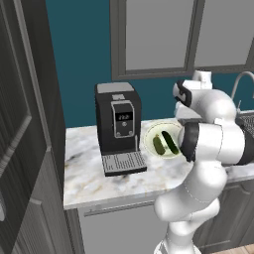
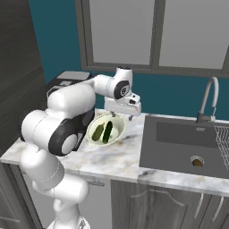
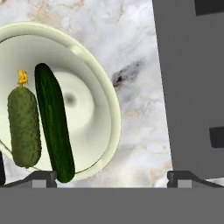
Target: Pick the cucumbers from the cabinet and place them in one bowl. Pick the kiwi from the sink and place it in the other bowl.
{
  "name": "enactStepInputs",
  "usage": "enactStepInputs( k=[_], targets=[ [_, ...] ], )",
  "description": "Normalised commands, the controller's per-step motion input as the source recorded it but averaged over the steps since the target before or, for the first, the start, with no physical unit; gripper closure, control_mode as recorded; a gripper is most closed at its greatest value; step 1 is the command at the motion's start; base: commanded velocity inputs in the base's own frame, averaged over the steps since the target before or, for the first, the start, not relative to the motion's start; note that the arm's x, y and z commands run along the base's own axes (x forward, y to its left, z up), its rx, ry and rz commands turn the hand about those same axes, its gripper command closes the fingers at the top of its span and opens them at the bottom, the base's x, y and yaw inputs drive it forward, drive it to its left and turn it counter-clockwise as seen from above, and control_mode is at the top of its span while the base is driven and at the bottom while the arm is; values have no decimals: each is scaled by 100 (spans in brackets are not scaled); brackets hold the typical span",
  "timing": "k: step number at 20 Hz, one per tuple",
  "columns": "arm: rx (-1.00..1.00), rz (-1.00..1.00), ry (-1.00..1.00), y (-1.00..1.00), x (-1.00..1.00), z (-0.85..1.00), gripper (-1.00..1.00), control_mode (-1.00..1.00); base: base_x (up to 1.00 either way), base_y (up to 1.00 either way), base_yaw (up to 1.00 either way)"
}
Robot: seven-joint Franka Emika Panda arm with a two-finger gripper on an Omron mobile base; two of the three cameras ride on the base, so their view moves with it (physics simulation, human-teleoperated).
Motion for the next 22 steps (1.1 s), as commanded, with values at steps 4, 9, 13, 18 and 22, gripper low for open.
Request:
enactStepInputs(
  k=[4, 9, 13, 18, 22],
  targets=[
    [0, 0, 0, 1, 0, 0, -100, -100, 0, 0, 0],
    [0, 0, 0, 0, 0, 0, -100, 100, 0, -12, 0],
    [0, 0, 0, 0, 0, 0, -100, 100, 0, -67, 2],
    [0, 0, 0, 0, 0, 0, -100, 100, 1, -74, 2],
    [0, 0, 0, 0, 0, 0, -100, 100, 1, -70, 2]
  ],
)
